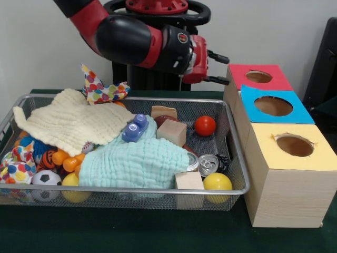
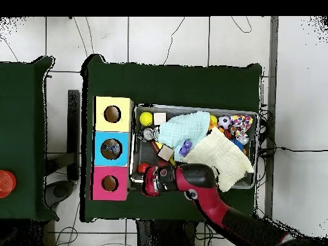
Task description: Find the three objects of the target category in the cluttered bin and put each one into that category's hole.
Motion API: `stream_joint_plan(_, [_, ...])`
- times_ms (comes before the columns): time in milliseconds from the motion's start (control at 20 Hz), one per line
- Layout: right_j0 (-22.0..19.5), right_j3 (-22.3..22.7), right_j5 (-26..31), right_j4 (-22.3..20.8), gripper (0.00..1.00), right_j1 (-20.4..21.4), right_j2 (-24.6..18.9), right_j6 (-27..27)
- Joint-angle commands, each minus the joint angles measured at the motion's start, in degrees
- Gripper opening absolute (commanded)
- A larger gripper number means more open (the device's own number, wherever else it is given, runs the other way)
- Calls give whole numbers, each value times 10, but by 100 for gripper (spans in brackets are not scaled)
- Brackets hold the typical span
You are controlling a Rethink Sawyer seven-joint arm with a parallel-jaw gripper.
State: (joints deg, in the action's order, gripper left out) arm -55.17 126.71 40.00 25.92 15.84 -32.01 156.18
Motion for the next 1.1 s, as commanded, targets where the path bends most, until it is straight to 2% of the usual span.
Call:
stream_joint_plan(50, [-58,-69,31,-115,100,-56,-10,-205])
stream_joint_plan(250, [-93,-56,125,-147,100,5,-15,-153])
stream_joint_plan(350, [-96,-79,164,-173,100,25,1,-141])
stream_joint_plan(400, [-81,-96,161,-193,100,52,28,-120])
stream_joint_plan(450, [-66,-113,151,-211,100,65,46,-105])
stream_joint_plan(500, [-30,-145,121,-261,100,87,93,-87])
stream_joint_plan(550, [-16,-165,105,-289,100,90,108,-81])
stream_joint_plan(600, [16,-193,72,-338,100,101,139,-64])
stream_joint_plan(650, [29,-204,56,-359,100,104,151,-53])
stream_joint_plan(700, [59,-212,24,-383,100,117,180,-15])
stream_joint_plan(800, [107,-222,-30,-413,100,127,229,51])
stream_joint_plan(900, [135,-240,-52,-442,100,124,258,65])
stream_joint_plan(1000, [150,-251,-90,-450,100,112,278,68])
stream_joint_plan(1100, [169,-263,-95,-444,100,103,299,72])
